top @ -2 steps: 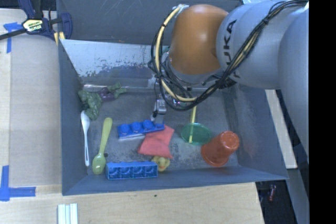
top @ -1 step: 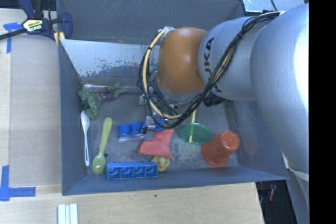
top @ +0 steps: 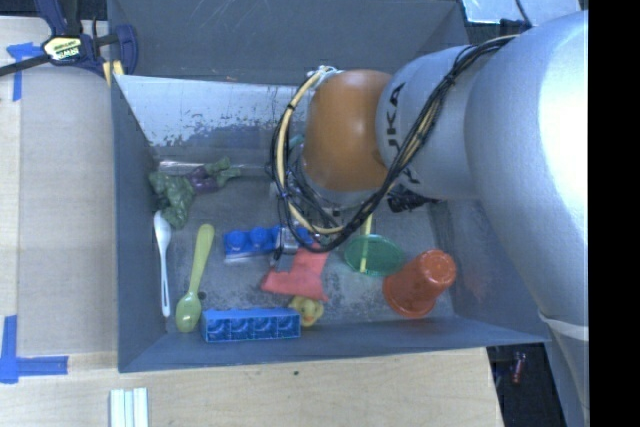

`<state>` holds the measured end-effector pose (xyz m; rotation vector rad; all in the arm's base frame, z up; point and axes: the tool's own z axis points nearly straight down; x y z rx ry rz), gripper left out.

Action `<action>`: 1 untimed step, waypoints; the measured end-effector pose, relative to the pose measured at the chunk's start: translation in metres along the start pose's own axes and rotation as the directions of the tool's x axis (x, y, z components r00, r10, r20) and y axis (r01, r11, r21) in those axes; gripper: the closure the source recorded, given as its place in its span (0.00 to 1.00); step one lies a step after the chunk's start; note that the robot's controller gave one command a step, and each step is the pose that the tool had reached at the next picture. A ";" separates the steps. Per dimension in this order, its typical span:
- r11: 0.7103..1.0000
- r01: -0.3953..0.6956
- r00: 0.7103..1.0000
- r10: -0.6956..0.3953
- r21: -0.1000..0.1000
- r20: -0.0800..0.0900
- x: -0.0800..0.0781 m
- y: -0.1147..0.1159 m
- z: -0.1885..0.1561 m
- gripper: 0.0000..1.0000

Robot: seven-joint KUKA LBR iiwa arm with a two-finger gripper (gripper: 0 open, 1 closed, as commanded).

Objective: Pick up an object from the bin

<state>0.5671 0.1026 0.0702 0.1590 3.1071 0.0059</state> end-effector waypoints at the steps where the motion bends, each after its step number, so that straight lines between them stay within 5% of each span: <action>1: 0.999 -0.034 0.999 0.034 0.000 -0.008 0.006 0.012 -0.002 1.00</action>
Offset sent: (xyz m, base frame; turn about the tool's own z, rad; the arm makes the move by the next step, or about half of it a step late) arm 0.0000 0.0000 0.0000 0.0000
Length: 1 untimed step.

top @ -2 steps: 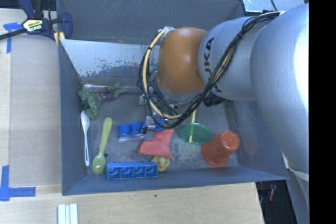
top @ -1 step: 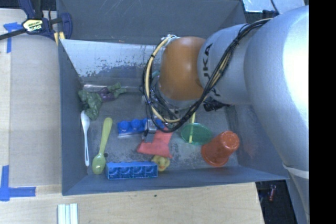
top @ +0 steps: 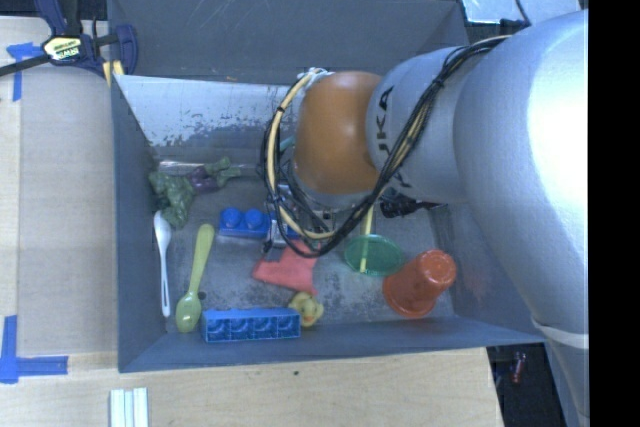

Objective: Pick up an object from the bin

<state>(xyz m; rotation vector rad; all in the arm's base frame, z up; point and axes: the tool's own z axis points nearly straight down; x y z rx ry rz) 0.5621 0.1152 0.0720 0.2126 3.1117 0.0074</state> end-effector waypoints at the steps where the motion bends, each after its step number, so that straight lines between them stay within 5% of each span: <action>1: 1.000 0.000 1.000 0.000 0.000 0.000 0.000 0.000 0.000 1.00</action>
Offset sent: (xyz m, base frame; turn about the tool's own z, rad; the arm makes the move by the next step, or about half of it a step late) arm 0.0000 0.0000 0.0394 0.0001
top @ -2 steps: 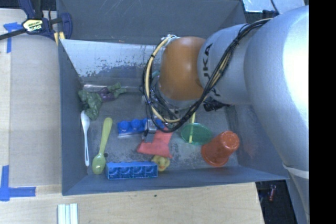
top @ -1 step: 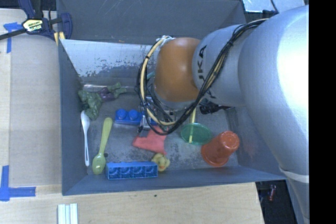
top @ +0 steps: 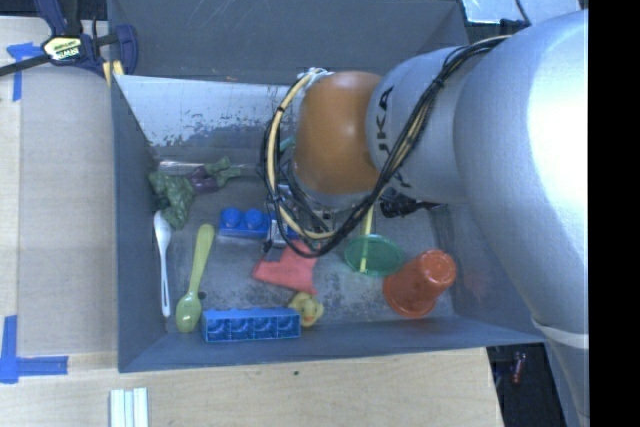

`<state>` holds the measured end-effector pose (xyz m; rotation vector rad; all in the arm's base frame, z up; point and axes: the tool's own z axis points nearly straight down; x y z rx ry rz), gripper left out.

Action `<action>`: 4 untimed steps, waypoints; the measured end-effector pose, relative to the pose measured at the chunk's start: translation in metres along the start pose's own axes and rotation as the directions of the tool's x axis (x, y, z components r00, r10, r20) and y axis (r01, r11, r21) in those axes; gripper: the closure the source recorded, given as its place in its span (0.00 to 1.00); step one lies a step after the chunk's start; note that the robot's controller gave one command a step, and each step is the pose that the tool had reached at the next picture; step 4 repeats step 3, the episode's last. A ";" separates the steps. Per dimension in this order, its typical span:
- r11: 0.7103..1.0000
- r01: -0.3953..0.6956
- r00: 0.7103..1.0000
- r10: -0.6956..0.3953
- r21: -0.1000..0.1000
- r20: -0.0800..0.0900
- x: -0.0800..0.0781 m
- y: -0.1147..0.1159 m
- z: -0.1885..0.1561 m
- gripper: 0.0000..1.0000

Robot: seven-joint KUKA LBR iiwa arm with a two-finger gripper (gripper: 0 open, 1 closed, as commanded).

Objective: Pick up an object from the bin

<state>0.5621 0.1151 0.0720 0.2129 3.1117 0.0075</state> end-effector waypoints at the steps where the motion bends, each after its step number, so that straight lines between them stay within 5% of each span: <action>1: 1.000 -0.001 1.000 0.001 0.002 -0.006 0.001 -0.001 -0.026 1.00; 3: 1.000 0.000 1.000 0.000 0.002 -0.006 -0.001 -0.001 -0.096 1.00; 4: 1.000 0.000 1.000 0.000 0.002 -0.006 -0.001 -0.001 -0.096 1.00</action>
Offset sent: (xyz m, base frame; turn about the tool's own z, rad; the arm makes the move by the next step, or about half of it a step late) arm -0.0015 -0.0005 0.0700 0.0003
